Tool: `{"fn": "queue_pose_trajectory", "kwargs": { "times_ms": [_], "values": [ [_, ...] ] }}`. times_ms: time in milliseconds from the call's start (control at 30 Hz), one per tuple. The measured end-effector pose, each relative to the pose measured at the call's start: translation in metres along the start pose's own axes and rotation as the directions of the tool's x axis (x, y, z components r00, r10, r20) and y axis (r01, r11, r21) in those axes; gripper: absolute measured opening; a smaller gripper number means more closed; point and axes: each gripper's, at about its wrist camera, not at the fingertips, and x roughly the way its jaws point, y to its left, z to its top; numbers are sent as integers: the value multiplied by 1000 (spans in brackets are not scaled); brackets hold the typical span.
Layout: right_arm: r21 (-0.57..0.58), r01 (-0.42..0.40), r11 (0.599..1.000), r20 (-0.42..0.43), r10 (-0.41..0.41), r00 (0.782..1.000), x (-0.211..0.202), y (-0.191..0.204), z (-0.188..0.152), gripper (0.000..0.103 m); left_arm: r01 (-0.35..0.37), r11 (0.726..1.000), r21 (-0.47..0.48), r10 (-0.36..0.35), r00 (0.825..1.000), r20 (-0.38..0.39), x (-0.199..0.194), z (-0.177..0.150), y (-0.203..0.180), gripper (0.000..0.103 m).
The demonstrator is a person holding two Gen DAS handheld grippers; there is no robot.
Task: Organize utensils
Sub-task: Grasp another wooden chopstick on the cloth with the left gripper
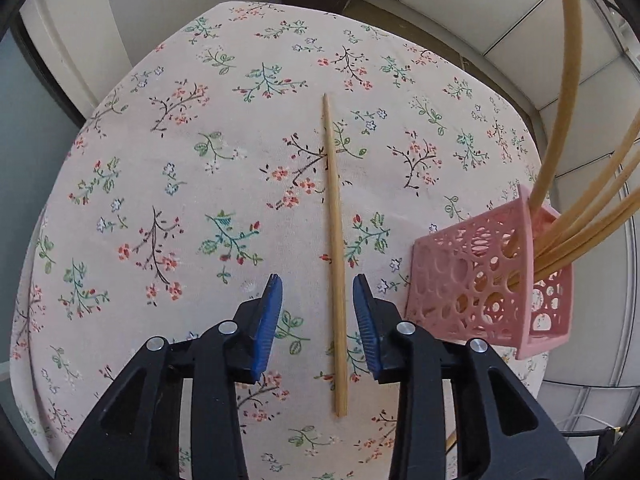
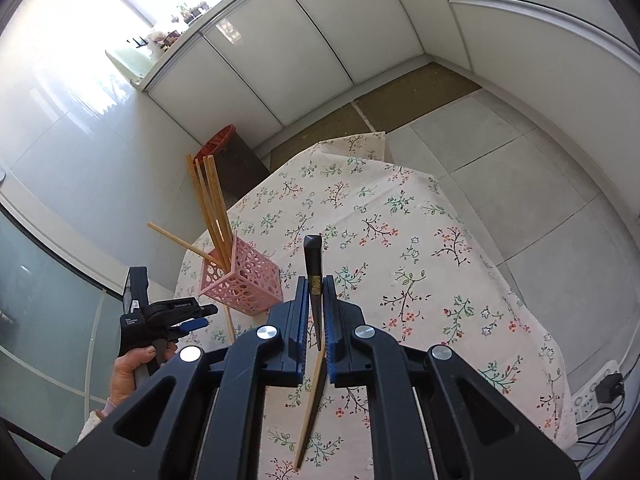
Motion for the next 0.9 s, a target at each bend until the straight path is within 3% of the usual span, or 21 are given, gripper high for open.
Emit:
{"fn": "queue_pose_trajectory", "kwargs": {
  "times_ms": [100, 300, 333, 400, 467, 567, 733, 900],
  "values": [
    [6, -12, 1000, -9, 12, 1000, 1, -1, 1, 7, 43, 999, -27, -44, 999, -13, -7, -23, 3, 35],
    [3, -23, 1000, -11, 23, 1000, -3, -2, 0, 7, -30, 1000, 1, 30, 1000, 1, 1, -68, -10, 35],
    [1, -22, 1000, -8, 22, 1000, -4, -2, -1, 7, -54, 998, 16, 54, 999, -3, 8, -75, -13, 35],
    [-1, -17, 1000, -1, 17, 1000, -7, -4, -1, 7, -136, 985, 110, 129, 989, 68, 9, -84, -29, 36],
    [-1, -16, 1000, 3, 16, 1000, -9, -4, -2, 7, -225, 963, 148, 207, 970, 128, 9, -91, -39, 23],
    [-18, -6, 1000, 23, 6, 1000, -15, -2, -3, 7, -216, 968, 128, 196, 969, 147, 1, -101, -33, 7],
    [-36, -18, 999, 53, 20, 998, -26, 0, -4, 7, -141, 982, 126, 130, 987, 92, -23, -138, -16, 6],
    [-41, -50, 998, 49, 52, 997, -29, 7, -6, 7, -103, 978, 179, 65, 976, 207, -103, -178, -11, 6]
  ]
}}
